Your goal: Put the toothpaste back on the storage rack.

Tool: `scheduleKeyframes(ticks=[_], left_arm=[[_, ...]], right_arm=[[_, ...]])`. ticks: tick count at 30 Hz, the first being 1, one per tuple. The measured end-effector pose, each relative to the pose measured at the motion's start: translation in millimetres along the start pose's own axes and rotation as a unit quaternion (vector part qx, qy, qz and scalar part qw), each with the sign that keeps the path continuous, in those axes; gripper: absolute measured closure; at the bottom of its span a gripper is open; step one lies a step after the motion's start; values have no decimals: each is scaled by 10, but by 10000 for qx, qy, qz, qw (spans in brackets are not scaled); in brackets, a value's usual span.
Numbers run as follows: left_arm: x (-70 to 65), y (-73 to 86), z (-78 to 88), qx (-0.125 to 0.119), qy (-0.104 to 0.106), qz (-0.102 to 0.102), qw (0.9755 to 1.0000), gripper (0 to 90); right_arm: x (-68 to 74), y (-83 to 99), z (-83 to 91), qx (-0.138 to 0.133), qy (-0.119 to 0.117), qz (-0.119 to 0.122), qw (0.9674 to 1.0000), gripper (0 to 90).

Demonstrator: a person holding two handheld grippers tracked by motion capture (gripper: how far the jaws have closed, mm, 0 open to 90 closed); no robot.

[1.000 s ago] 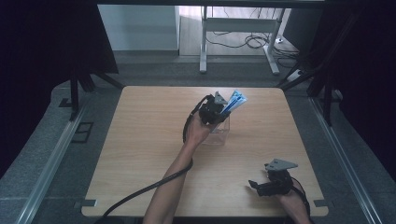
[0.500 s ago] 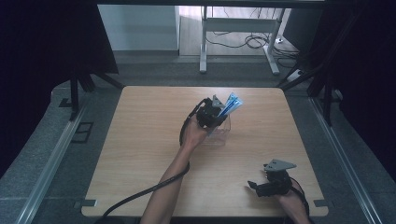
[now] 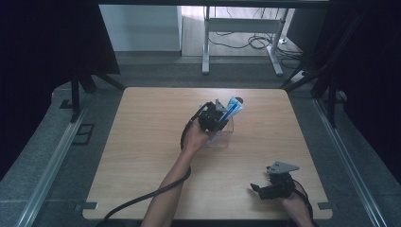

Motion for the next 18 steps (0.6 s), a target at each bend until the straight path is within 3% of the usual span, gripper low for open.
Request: scheduleKeyframes(ticks=[18], left_arm=[[-16, 21, 3, 122, -33, 30, 9999, 640]], right_arm=[[-1, 15, -12, 46, -16, 7, 10000, 44]])
Point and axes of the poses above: each handheld gripper's, and its own axes: z roughly backward along the jaws, y roughly out of its underside, x roughly to its left, the point moved 10 cm from there along -z, roughly forward along the jaws, and after that the axes turned 10 degrees about -y, right-handed, at the moved point
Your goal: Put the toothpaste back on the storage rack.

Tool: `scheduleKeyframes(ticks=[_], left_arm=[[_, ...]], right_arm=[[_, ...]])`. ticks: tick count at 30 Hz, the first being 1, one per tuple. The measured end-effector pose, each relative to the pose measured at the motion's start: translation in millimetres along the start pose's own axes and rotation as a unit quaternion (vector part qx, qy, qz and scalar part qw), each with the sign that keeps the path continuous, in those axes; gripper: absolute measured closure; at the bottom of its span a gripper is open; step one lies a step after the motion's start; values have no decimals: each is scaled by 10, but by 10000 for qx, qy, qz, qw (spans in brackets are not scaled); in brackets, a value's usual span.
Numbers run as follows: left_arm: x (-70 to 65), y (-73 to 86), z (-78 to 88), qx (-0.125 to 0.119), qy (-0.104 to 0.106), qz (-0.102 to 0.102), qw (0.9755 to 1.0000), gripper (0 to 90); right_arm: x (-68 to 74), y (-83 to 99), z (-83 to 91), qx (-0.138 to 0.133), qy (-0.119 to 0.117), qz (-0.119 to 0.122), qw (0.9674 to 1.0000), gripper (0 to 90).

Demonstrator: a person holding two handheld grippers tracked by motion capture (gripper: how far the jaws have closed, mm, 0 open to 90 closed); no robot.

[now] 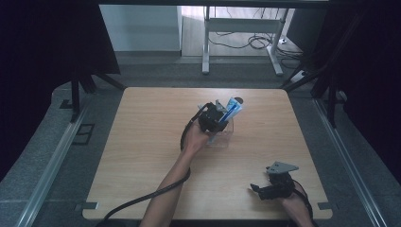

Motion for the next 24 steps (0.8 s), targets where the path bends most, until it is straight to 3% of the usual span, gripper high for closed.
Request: scheduleKeyframes(ticks=[9, 16, 24], left_arm=[[-41, -1, -6, 10, -66, -148, 9999, 468], [-46, -47, 70, -63, 90, -2, 9999, 361], [-36, -102, 209, -85, 139, -7, 9999, 230]], right_arm=[[-4, 2, 0, -3, 5, -4, 10000, 44], [-1, 9, -5, 21, -1, -12, 10000, 44], [6, 15, -16, 44, -11, 1, 10000, 44]])
Point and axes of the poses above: each handheld gripper's, and its own axes: z roughly backward along the jaws, y roughly out of its underside, x roughly to its left, the point moved 10 cm from there along -z, roughly forward along the jaws, and after that the axes turned 10 degrees about -y, right-handed, at the moved point
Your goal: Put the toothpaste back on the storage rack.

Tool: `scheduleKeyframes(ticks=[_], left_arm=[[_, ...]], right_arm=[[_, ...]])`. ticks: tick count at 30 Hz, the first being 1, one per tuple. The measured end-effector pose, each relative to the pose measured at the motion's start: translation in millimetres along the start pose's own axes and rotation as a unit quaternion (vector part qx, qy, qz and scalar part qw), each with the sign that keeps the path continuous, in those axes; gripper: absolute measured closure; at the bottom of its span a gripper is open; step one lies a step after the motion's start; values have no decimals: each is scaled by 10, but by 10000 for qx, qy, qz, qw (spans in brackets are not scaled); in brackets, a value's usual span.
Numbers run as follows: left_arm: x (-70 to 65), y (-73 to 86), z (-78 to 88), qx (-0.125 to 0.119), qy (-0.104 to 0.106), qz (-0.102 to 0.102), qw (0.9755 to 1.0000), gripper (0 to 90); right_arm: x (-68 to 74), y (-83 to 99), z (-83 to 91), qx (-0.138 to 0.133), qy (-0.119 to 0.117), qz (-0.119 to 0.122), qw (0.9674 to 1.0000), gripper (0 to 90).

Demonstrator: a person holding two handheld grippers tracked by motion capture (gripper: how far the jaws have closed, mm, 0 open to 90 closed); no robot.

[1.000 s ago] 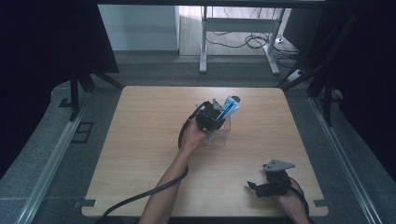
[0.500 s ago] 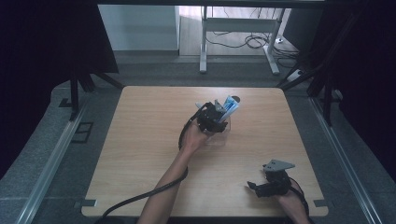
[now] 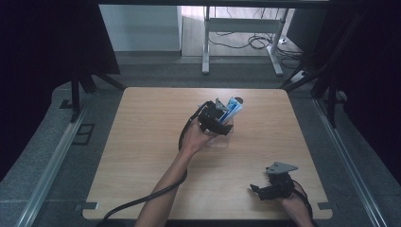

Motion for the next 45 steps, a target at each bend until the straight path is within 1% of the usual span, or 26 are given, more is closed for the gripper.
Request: scheduleKeyframes(ticks=[2, 7, 10, 17, 19, 21, 23, 27, 29, 31, 33, 34, 36, 39, 42, 45], left_arm=[[-5, -6, 34, 24, 38, -34, 10000, 204], [-16, -16, 117, 37, 44, -107, 9999, 159], [-20, -22, 158, 26, 61, -92, 9999, 148], [-10, -17, 261, 7, 70, -112, 9999, 145], [-14, -9, 290, 2, 99, -67, 9999, 144], [-9, 1, 316, -4, 119, -65, 9999, 144], [-9, 12, 345, -22, 139, -11, 9999, 144], [-1, 34, 392, -35, 154, -14, 9999, 144], [-8, 46, 417, -34, 170, 27, 9998, 144], [-4, 57, 444, -51, 173, -10, 9998, 144], [-12, 73, 471, -36, 185, 30, 9998, 144], [-7, 78, 481, -46, 184, -29, 9998, 144], [-13, 92, 505, -39, 187, 1, 9998, 144], [0, 117, 542, -64, 182, -33, 9998, 144], [19, 162, 596, -159, 292, 150, 9993, 147], [55, 216, 635, -188, 290, 216, 9992, 149]], right_arm=[[-1, -2, 1, -6, 6, 3, 10000, 44], [-1, -10, 8, -33, 7, 3, 10000, 44], [1, -12, 8, -36, 6, 0, 10000, 44], [3, -13, 5, -40, 6, -4, 10000, 44], [3, -13, 5, -42, 8, -5, 10000, 44], [4, -14, 6, -45, 7, -7, 10000, 44], [5, -16, 6, -49, 7, -7, 10000, 44], [6, -16, 5, -49, 7, -10, 10000, 44], [8, -17, 5, -48, 7, -12, 10000, 44], [7, -17, 4, -46, 14, -8, 10000, 44], [7, -16, 4, -42, 16, -7, 10000, 44], [7, -16, 4, -43, 16, -8, 10000, 44], [6, -18, 3, -49, 16, -7, 10000, 44], [6, -18, 4, -51, 20, -8, 10000, 44], [6, -17, 2, -52, 17, -14, 10000, 44], [2, -15, -1, -49, 23, -9, 10000, 44]])
Point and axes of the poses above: each handheld gripper's, and its own axes: z roughly backward along the jaws, y roughly out of its underside, x roughly to its left, the point moved 10 cm from there along -z, roughly forward along the jaws, and after that the axes turned 10 degrees about -y, right-handed, at the moved point
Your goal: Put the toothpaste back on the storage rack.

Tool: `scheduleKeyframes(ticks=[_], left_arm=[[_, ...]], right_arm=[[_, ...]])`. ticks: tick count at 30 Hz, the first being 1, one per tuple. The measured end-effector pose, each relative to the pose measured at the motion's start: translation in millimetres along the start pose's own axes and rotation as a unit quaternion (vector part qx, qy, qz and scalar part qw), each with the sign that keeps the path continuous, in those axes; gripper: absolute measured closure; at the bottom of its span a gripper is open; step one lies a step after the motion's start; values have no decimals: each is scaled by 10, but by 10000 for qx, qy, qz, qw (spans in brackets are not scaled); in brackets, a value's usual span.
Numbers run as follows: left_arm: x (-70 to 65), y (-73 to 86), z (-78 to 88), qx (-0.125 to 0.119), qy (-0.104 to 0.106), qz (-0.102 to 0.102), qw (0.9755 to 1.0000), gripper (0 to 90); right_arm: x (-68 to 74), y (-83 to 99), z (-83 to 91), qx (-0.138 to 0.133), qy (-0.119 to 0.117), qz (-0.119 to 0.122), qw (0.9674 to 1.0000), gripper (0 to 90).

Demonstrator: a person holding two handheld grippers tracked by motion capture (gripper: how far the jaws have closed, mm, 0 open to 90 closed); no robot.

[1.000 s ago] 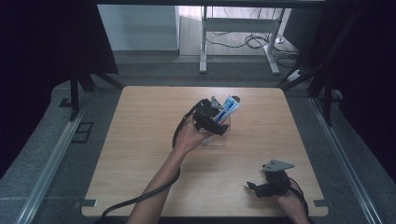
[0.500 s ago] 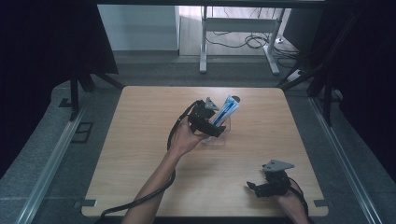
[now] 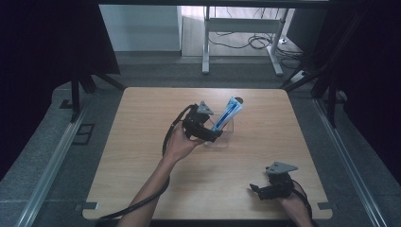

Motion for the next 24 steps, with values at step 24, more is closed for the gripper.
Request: scheduleKeyframes(ticks=[24], left_arm=[[152, 370, 457, -171, 80, 292, 9994, 147]], right_arm=[[-4, -7, 2, -27, 56, -22, 10000, 44]])
Point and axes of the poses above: each handheld gripper's, and its own axes: z roughly backward along the jaws, y roughly out of its underside, x roughly to its left, the point moved 10 cm from there along -z, roughly forward along the jaws, and after that the axes turned 10 degrees about -y, right-handed, at the moved point
